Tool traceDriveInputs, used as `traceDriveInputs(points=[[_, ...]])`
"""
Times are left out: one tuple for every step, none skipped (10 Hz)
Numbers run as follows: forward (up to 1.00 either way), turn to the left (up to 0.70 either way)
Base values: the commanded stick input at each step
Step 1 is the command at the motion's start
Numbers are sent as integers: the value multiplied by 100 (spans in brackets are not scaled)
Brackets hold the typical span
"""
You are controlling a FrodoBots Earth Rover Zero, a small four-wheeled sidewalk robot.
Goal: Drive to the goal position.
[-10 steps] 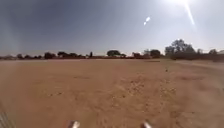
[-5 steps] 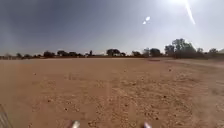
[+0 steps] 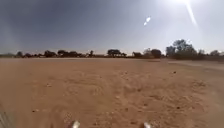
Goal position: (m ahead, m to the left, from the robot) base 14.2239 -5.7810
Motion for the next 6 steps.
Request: traceDriveInputs(points=[[70,0],[70,0],[70,0],[70,0],[70,0],[70,0]])
